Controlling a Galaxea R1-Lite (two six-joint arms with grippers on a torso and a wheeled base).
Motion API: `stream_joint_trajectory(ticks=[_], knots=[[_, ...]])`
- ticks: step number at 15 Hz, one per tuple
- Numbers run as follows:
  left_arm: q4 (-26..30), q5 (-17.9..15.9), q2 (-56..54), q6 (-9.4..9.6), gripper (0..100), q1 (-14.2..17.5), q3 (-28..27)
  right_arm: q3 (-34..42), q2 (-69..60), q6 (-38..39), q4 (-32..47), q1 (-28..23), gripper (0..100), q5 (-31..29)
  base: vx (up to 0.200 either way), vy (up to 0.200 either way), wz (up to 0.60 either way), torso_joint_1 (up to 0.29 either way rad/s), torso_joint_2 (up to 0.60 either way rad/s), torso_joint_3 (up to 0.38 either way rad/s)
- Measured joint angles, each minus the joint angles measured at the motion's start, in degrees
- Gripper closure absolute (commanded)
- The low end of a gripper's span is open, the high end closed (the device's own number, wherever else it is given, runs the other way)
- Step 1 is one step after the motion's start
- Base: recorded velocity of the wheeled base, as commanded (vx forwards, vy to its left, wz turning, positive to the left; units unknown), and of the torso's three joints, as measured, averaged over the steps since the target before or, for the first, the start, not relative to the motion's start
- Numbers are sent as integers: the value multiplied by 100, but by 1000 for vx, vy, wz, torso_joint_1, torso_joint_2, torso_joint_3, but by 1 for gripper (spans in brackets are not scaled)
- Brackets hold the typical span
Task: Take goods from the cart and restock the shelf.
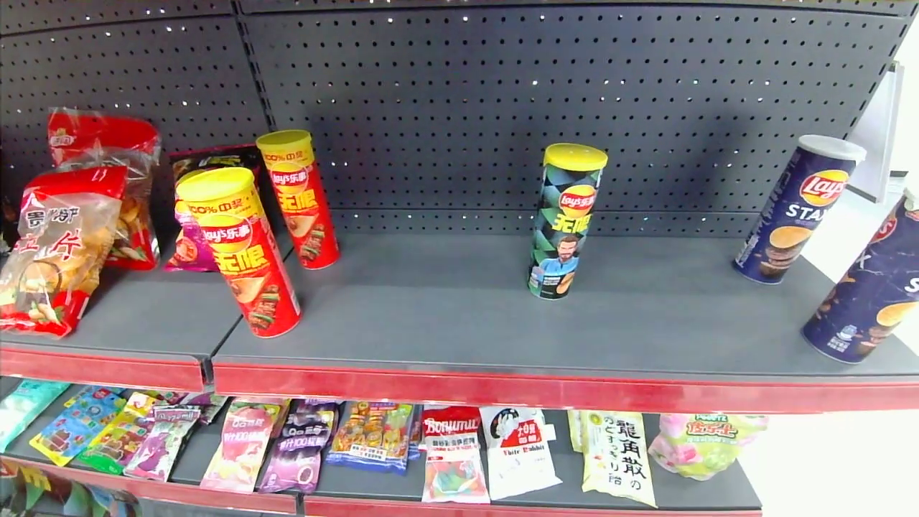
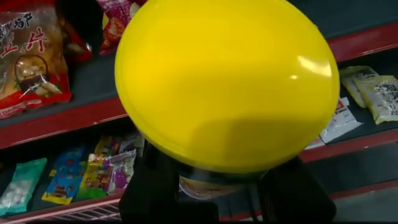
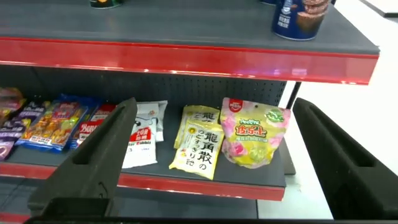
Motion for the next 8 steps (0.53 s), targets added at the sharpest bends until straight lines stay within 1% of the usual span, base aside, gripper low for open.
stream_joint_trajectory(ticks=[1, 2, 3, 4, 6, 8], knots=[[-6, -121, -41, -263, 100, -2, 9, -63, 33, -6, -2, 7, 0, 110, 0, 0, 0, 0, 0, 0], [-17, -334, -27, -628, 100, -6, -72, -294, 134, 43, -20, 24, 0, 252, 0, 0, 0, 0, 0, 0], [-52, -457, 45, -839, 100, -4, -172, -628, 336, 122, -24, 49, 0, 383, 0, 0, 0, 0, 0, 0], [-50, -483, 127, -907, 100, 6, -243, -1050, 669, 187, -33, 112, 0, 575, 0, 0, 0, 0, 0, 0], [-41, -419, 277, -917, 100, 17, -315, -2003, 1759, 111, -50, 339, 0, 1013, 0, 0, 0, 0, 0, 0], [-39, -393, 463, -917, 100, 20, -367, -2792, 2951, 2, -71, 678, 0, 1297, 0, 0, 0, 0, 0, 0]])
